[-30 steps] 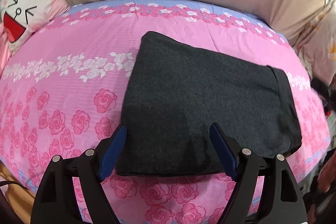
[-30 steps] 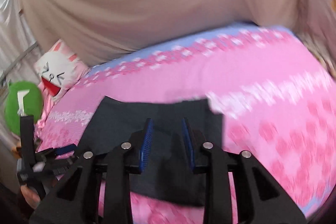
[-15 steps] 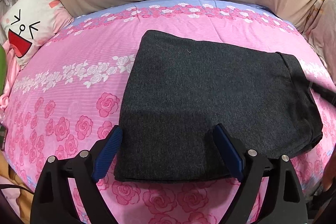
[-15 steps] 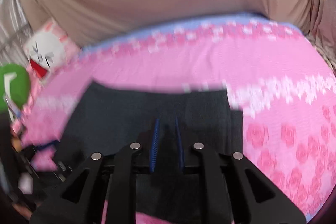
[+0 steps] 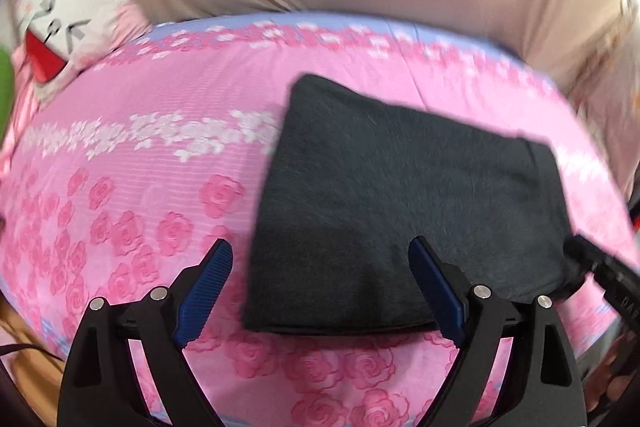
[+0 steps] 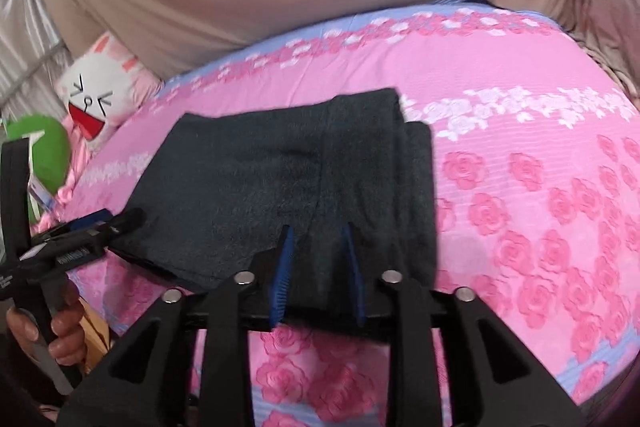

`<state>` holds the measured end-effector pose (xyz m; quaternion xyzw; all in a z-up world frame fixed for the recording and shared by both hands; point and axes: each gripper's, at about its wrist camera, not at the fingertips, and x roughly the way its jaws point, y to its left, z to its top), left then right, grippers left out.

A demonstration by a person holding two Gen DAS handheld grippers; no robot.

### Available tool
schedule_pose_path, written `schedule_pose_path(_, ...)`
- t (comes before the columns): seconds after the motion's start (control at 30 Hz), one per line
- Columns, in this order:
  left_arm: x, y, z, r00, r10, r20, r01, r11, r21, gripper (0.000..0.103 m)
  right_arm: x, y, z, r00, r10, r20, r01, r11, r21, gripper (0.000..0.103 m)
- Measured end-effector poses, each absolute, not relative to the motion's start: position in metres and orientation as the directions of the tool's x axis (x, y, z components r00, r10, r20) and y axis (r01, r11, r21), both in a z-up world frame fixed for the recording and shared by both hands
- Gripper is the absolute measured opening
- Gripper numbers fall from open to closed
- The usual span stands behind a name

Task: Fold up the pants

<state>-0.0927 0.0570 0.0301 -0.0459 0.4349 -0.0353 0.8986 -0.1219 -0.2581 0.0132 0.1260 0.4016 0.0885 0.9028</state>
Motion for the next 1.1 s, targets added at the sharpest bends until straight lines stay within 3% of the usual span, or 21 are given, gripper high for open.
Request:
schedule_pose_path(0.23,-0.078,0.092,0.003,0.512,-0.180,-0.840,-0.082,0.963,-0.256,0.087,-0.111,-0.271,-0.009,0.640,0.278,-0.716,-0.016,0.937,0.350,0.038)
schedule_pose_path(0.27,-0.079,0.091,0.004,0.515,-0.179,-0.838,-0.083,0.963,-0.256,0.087,-0.111,-0.269,-0.006,0.639,0.269,-0.720,-0.018,0.942,0.336,0.027)
schedule_pose_path(0.3,-0.080,0.089,0.006,0.520,-0.177,-0.835,-0.075,0.965,-0.252,0.087,-0.112,-0.268,0.002,0.643,0.275,-0.715,-0.033,0.942,0.333,0.011)
schedule_pose_path(0.33,-0.082,0.086,0.009,0.525,-0.177,-0.832,-0.062,0.967,-0.246,0.087,-0.115,-0.268,0.009,0.654,0.286,-0.701,-0.049,0.940,0.338,0.005)
schedule_pose_path(0.47,-0.086,0.074,0.018,0.543,-0.183,-0.819,-0.014,0.974,-0.227,0.087,-0.131,-0.268,0.041,0.704,0.291,-0.648,-0.090,0.941,0.326,0.005)
schedule_pose_path(0.6,-0.084,0.062,0.013,0.533,-0.170,-0.829,0.011,0.981,-0.195,0.087,-0.118,-0.274,0.004,0.630,0.213,-0.747,0.003,0.961,0.276,0.016)
schedule_pose_path(0.67,-0.083,0.058,0.009,0.519,-0.163,-0.839,0.013,0.983,-0.183,0.087,-0.123,-0.281,0.004,0.643,0.252,-0.723,0.011,0.941,0.338,0.017)
schedule_pose_path(0.77,-0.083,0.054,0.007,0.523,-0.147,-0.840,0.018,0.987,-0.161,0.087,-0.122,-0.277,0.004,0.647,0.224,-0.729,0.001,0.956,0.294,0.019)
schedule_pose_path(0.9,-0.084,0.052,0.008,0.529,-0.132,-0.838,0.027,0.990,-0.139,0.087,-0.121,-0.288,-0.001,0.634,0.213,-0.743,0.050,0.948,0.314,0.049)
schedule_pose_path(1.1,-0.080,0.054,0.005,0.520,-0.164,-0.838,0.032,0.984,-0.173,0.087,-0.119,-0.292,-0.002,0.621,0.273,-0.735,0.059,0.919,0.391,0.061)
